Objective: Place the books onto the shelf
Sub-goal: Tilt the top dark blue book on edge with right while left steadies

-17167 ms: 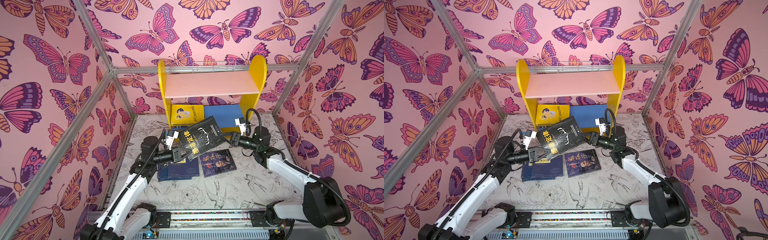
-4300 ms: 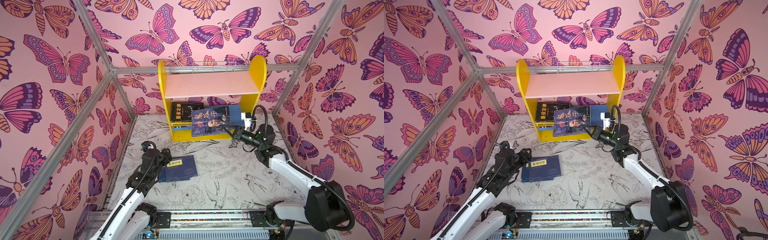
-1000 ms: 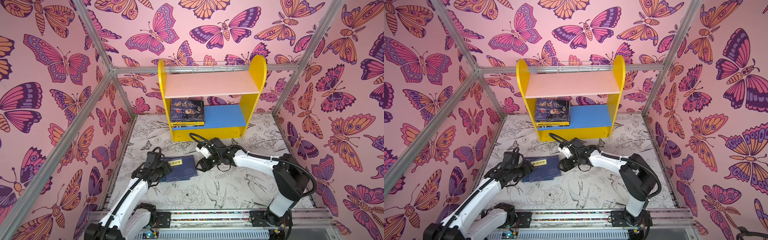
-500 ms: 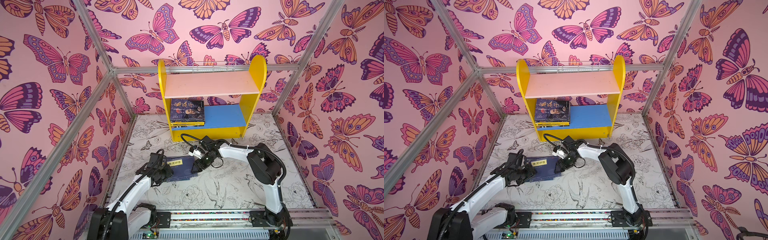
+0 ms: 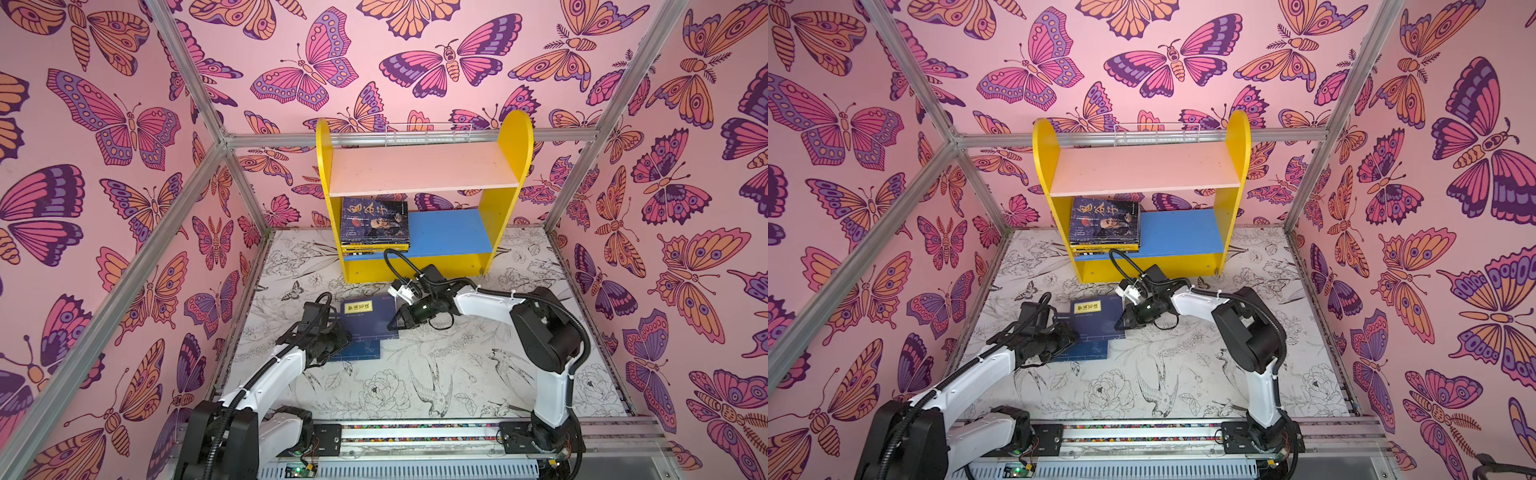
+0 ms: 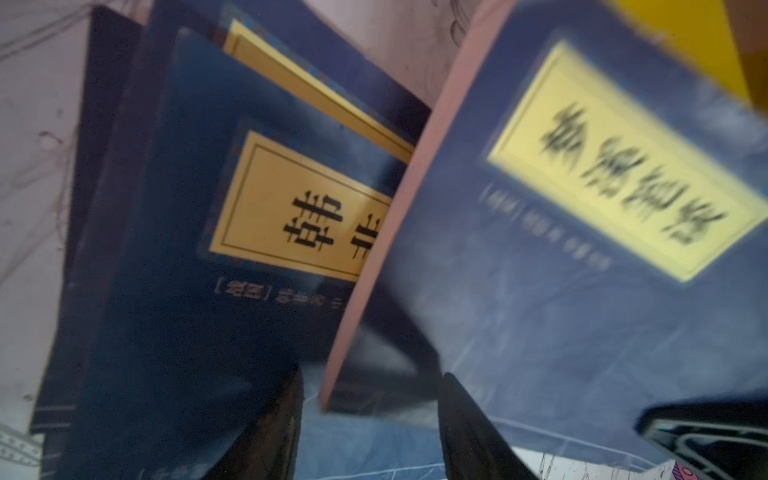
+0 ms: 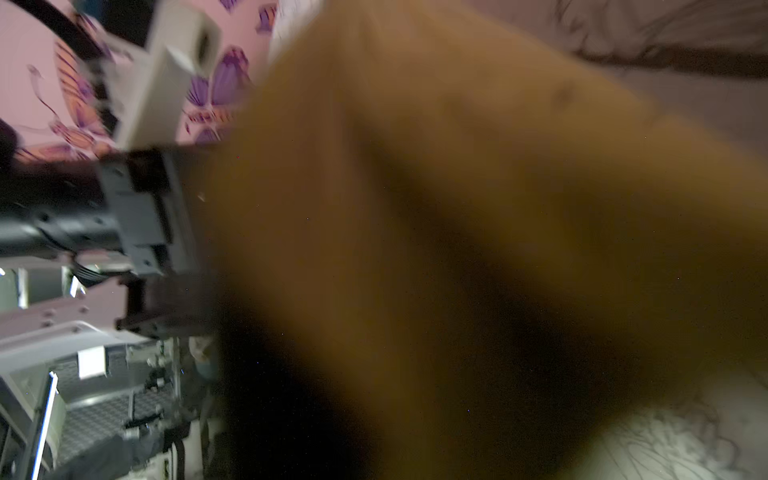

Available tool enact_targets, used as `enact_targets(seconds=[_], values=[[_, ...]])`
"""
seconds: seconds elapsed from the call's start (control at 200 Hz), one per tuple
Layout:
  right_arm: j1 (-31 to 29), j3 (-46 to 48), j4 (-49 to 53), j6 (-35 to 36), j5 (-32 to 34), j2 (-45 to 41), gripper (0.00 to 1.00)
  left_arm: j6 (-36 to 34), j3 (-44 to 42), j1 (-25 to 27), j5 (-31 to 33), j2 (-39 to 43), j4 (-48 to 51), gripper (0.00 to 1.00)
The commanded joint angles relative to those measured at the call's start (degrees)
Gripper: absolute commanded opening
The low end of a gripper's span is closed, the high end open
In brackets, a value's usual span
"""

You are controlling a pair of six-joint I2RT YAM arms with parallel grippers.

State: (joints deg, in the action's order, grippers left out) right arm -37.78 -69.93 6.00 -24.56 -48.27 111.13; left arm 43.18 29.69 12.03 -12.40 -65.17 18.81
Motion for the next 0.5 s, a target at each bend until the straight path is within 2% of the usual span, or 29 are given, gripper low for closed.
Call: enact_targets(seconds=[0.0,0.12,0.29,0.496], values=[[2.53,2.19,-18.04,-11.52,-3.33,-4.89,0.0,0.68,-0.64,0.39,-1.97,0.21,2.08,0.57],[4.74,4.73,-18.83,-11.22,-5.18,-9.01,0.0,0.51,0.35,-0.43,-3.71,6.98,0.11,0.67],[5.96,4.64,-6.2,-1.53,-6.31,-13.96,0.0,0.68,0.55,-2.94,-8.68,17.32,-5.05,0.77],[5.96,5.67,-2.1,1.25,-10.52,-17.12,0.0,-0.31,-0.04,-4.59,-15.31,20.47,-10.73,0.84]])
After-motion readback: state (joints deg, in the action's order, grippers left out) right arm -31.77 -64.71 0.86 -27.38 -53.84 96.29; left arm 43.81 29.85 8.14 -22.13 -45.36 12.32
